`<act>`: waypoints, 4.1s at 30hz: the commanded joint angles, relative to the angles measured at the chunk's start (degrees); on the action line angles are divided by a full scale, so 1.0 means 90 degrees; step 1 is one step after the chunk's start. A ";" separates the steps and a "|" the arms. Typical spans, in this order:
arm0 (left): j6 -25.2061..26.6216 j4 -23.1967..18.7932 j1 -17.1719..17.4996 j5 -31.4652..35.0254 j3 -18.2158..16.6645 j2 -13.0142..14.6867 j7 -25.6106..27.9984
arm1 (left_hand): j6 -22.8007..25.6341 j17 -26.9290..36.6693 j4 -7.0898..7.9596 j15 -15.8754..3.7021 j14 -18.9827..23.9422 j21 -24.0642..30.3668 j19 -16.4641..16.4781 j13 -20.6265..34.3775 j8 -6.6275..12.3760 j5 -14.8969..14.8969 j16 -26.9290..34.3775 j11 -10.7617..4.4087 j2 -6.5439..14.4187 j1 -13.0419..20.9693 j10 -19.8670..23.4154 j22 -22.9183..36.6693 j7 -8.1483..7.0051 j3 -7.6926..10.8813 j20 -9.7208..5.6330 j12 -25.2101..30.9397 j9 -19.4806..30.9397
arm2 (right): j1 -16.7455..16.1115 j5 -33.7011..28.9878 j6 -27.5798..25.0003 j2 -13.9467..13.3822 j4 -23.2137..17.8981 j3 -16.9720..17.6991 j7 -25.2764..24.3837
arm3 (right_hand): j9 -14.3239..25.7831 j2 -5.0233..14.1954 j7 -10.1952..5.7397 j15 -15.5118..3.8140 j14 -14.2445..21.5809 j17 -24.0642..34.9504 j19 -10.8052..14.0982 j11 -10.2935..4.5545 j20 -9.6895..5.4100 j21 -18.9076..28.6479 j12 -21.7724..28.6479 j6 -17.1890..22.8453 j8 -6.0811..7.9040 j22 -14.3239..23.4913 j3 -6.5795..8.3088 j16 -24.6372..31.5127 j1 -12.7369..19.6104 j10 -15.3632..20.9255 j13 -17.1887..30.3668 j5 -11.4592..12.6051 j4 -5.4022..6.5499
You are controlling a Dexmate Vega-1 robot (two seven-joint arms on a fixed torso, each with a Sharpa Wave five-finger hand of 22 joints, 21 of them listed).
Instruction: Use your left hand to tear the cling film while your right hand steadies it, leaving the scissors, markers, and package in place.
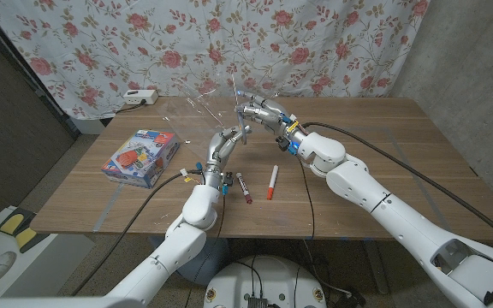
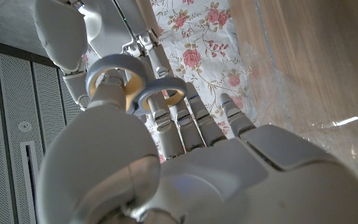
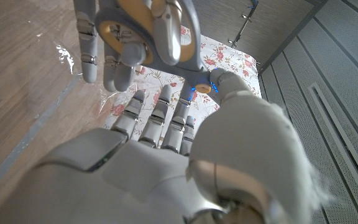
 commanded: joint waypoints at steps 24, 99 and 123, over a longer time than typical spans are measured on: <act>-0.0031 0.0247 -0.0163 -0.0338 0.0056 -0.0096 -0.0293 | -0.0107 0.0109 0.0085 -0.0018 -0.0053 0.0018 0.0012 0.0185 0.0308 0.0037 -0.0058 -0.0469 0.0399 0.0444 0.0422 0.0034 0.0053 0.0177 -0.0011 0.0058 0.0275 | 0.0117 0.0216 0.0106 0.0009 0.0382 -0.0013 0.0503 | 0.0043 -0.0651 0.0169 -0.0210 -0.1295 0.0137 -0.0513 0.0042 0.0405 0.0004 -0.0711 -0.0868 0.0022 0.0046 -0.1455 -0.0301 -0.2432 -0.0989 -0.0301 -0.2071 0.0873; 0.2278 -0.2662 0.0973 -0.2033 -0.0543 0.1044 0.0164 | -0.0174 0.0267 0.0125 -0.0037 0.0023 0.0073 0.0061 0.0499 0.0547 0.0040 -0.0180 -0.0427 0.0288 0.0402 0.0463 0.0056 0.0019 0.0278 -0.0018 0.0050 0.0084 | -0.0411 0.0016 -0.0088 -0.0196 -0.0031 0.0629 -0.1087 | 0.0032 -0.0610 0.0227 0.0385 -0.2234 -0.0315 -0.0579 0.0546 0.0415 0.0071 -0.2030 -0.0888 0.0198 0.0048 -0.1760 -0.0142 -0.3269 -0.1984 -0.1004 -0.3031 0.0972; 0.3092 -0.3727 0.1861 -0.2783 -0.1061 0.1597 0.0880 | -0.0147 0.0333 0.0132 -0.0020 0.0092 0.0104 0.0093 0.0573 0.0662 0.0026 -0.0173 -0.0405 0.0224 0.0362 0.0545 0.0070 -0.0024 0.0253 -0.0014 0.0071 0.0076 | -0.0382 0.0186 -0.0045 -0.0172 0.0134 0.0689 -0.1039 | 0.0030 -0.0591 0.0228 0.0340 -0.2302 -0.0394 -0.0581 0.0549 0.0415 0.0049 -0.2138 -0.0882 0.0185 0.0047 -0.1768 -0.0166 -0.3288 -0.1965 -0.1074 -0.3021 0.0941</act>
